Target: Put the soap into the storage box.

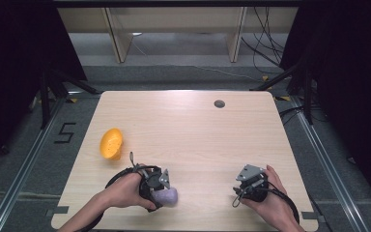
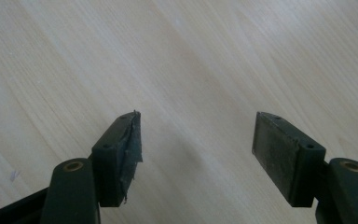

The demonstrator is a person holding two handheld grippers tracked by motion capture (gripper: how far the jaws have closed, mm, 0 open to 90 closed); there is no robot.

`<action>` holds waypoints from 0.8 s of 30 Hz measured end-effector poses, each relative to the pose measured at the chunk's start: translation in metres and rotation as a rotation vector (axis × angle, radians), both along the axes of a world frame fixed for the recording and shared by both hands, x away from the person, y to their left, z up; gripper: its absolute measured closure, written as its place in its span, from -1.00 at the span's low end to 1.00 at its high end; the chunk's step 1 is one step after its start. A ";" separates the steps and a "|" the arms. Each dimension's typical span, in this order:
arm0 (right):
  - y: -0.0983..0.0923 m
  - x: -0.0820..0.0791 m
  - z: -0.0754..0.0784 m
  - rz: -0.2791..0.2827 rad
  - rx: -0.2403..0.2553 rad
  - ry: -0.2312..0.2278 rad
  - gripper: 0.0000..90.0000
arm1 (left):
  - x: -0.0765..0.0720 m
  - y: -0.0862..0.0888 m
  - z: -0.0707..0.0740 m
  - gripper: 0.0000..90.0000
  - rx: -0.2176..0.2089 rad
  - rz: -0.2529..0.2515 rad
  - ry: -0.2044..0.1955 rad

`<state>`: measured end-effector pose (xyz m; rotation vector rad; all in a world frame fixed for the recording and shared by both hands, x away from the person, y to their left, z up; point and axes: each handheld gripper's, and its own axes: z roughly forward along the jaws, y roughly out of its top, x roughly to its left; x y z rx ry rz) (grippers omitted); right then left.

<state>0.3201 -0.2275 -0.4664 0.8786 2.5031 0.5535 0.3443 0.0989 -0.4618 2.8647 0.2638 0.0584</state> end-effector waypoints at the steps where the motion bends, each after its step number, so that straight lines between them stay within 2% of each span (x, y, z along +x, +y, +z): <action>1: 0.000 0.000 0.000 0.005 -0.001 -0.002 -0.25 | 0.001 -0.002 -0.001 -0.33 0.004 0.000 0.009; 2: -0.001 0.001 0.001 0.021 -0.018 -0.012 -0.26 | 0.002 -0.003 -0.002 -0.32 0.006 -0.002 0.012; 3: 0.000 0.000 0.000 0.006 -0.006 -0.002 -0.26 | 0.003 -0.005 -0.003 -0.32 0.009 -0.003 0.019; 6: 0.000 0.000 0.000 0.008 -0.007 -0.002 -0.26 | 0.006 -0.009 -0.006 -0.31 0.017 -0.011 0.027; 7: -0.001 0.002 0.000 0.026 -0.015 -0.009 -0.26 | 0.007 -0.010 -0.007 -0.31 0.022 -0.018 0.029; 9: 0.000 0.001 0.000 0.007 -0.009 -0.001 -0.26 | 0.007 -0.013 -0.008 -0.31 0.028 -0.023 0.033; 10: -0.001 0.001 0.000 0.015 -0.013 -0.006 -0.26 | 0.007 -0.014 -0.008 -0.31 0.030 -0.025 0.036; 11: 0.000 0.001 0.000 0.007 -0.009 0.001 -0.26 | 0.008 -0.015 -0.009 -0.31 0.044 -0.031 0.038; 15: 0.000 0.000 -0.001 0.008 -0.005 0.004 -0.26 | 0.009 -0.017 -0.011 -0.29 0.054 -0.035 0.045; 17: 0.000 0.000 -0.001 0.007 -0.004 0.009 -0.26 | 0.008 -0.019 -0.013 -0.28 0.058 -0.026 0.060; 18: -0.001 0.002 0.000 0.034 -0.018 -0.004 -0.26 | 0.010 -0.020 -0.013 -0.26 0.059 -0.037 0.055; 23: -0.001 0.001 -0.001 0.021 -0.020 -0.003 -0.26 | 0.012 -0.022 -0.015 -0.22 0.070 -0.041 0.061; 24: 0.000 0.002 -0.001 0.022 -0.015 0.009 -0.26 | 0.012 -0.023 -0.015 -0.22 0.072 -0.041 0.065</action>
